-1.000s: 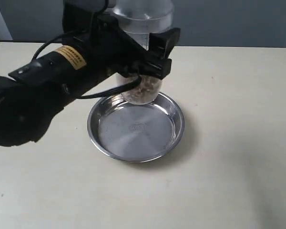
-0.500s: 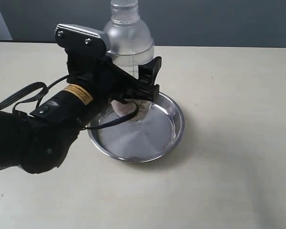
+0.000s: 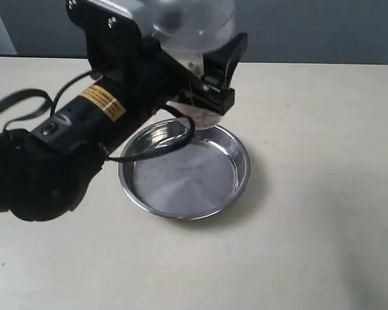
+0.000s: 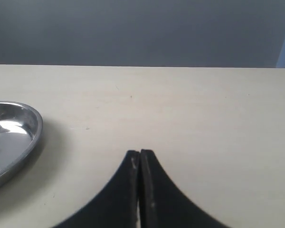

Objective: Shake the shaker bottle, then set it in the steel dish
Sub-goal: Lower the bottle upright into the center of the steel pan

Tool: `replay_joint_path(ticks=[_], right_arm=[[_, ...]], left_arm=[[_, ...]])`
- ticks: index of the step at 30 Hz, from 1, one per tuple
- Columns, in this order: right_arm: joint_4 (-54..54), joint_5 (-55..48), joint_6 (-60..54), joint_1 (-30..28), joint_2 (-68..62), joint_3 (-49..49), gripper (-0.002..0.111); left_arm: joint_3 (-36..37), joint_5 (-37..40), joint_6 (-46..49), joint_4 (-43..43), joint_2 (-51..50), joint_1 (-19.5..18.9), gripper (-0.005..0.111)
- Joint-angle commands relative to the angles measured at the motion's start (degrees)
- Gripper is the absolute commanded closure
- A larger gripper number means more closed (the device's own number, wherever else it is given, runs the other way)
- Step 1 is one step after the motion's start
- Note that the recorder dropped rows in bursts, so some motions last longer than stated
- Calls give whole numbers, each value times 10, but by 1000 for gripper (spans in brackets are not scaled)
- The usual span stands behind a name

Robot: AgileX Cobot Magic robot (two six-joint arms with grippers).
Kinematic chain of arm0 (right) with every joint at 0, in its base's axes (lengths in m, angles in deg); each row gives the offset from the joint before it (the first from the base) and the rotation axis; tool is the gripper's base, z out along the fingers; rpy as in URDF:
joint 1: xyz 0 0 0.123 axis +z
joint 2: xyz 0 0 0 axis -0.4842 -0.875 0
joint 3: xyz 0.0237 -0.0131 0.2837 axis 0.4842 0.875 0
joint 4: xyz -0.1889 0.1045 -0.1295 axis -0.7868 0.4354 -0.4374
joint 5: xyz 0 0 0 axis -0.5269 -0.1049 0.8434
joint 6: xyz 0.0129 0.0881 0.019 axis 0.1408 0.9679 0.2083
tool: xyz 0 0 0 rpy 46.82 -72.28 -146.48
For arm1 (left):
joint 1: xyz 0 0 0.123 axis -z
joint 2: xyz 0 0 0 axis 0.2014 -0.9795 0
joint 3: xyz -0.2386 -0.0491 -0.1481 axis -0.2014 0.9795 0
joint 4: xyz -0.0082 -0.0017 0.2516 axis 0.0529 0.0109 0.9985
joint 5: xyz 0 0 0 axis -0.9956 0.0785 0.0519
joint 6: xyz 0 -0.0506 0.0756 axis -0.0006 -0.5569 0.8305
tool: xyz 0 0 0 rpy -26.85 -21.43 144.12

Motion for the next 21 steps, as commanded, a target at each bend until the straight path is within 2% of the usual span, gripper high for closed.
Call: replay_joint_path(ticks=[1, 3, 5, 7, 8, 9, 11, 13, 15, 18, 20, 21], right_arm=[[-1, 8, -1, 1, 2, 1, 109], [-1, 8, -1, 1, 2, 1, 109], [-1, 8, -1, 1, 2, 1, 109], [-1, 8, -1, 1, 2, 1, 109], [-1, 8, -1, 1, 2, 1, 109], [-1, 8, -1, 1, 2, 1, 109], [-1, 8, -1, 1, 2, 1, 109], [-1, 8, -1, 1, 2, 1, 109], [-1, 8, -1, 1, 2, 1, 109], [-1, 8, -1, 1, 2, 1, 109], [-1, 8, -1, 1, 2, 1, 109], [-1, 8, -1, 1, 2, 1, 109]], left_arm=[[18, 125, -21, -57, -64, -13, 106], [23, 75, -73, 1, -65, -9, 106], [15, -6, -93, 82, -31, -4, 106], [-8, -28, -90, 105, 15, -4, 106], [-22, -5, -81, 103, 34, -4, 106], [-30, 60, -48, 83, 54, -7, 106], [-23, 151, -20, -1, 40, -23, 106], [1, 174, -33, -62, -6, -38, 106], [12, 146, -79, -20, -13, -36, 106], [-9, 57, -135, 136, 55, -20, 106], [-33, 94, -98, 165, 101, -16, 106], [-34, 155, -66, 123, 106, -19, 106]])
